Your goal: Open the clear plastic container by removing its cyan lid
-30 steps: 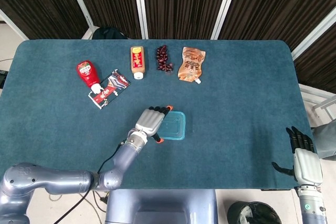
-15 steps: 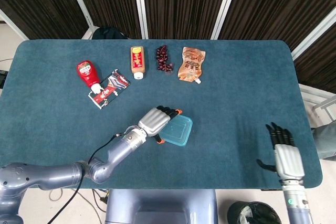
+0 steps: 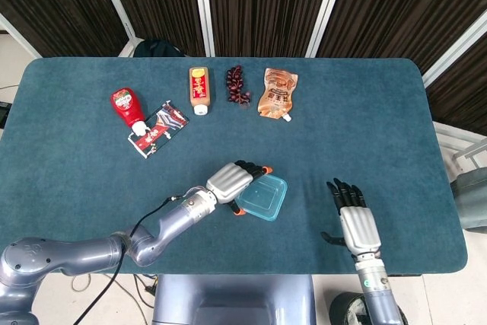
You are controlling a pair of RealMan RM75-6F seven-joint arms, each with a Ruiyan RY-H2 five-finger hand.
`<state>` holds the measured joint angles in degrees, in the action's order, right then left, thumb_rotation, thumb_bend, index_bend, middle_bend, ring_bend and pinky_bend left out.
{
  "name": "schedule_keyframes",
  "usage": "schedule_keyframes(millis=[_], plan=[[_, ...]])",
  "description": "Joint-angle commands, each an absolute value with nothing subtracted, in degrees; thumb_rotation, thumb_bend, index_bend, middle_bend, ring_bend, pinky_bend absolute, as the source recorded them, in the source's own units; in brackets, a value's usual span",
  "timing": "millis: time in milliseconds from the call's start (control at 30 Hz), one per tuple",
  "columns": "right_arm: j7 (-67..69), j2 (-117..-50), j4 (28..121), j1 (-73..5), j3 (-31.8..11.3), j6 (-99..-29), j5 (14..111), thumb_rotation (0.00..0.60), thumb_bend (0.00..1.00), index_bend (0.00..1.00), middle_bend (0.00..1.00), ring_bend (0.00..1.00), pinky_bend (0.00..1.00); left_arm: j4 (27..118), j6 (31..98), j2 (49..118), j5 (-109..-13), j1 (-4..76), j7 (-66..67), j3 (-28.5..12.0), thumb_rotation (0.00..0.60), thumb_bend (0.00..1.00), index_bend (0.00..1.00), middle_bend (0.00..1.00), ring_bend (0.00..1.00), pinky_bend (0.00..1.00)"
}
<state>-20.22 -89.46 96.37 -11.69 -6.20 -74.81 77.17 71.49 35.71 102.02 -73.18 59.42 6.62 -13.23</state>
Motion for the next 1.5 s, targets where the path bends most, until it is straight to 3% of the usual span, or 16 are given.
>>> schedule_keyframes(millis=[33,667,1500], plan=[[-21.6,-91.3,96.2,-12.5,-6.5,-74.2,76.1,0.600,0.21,0.00,0.00,0.00,0.00,70.8,35.4,102.4,-74.0,59.9,5.3,-12.9,0.600,0.04,0.11,0.23,0.19,0.39],[-24.1,-97.9,98.9,-14.3,-8.2,-75.0,73.1,0.600,0.21,0.00,0.00,0.00,0.00,69.6,34.0,102.8,-74.4,61.9,2.7,-12.1,0.600,0.05,0.11,0.22,0.19,0.39],[-25.5,-101.0,99.9,-14.6,-7.8,-76.4,70.4,0.600,0.22,0.00,0.00,0.00,0.00,70.9,30.0,102.2,-68.6,66.2,7.4,-12.5,0.600,0.05,0.11,0.22,0.18,0.38]])
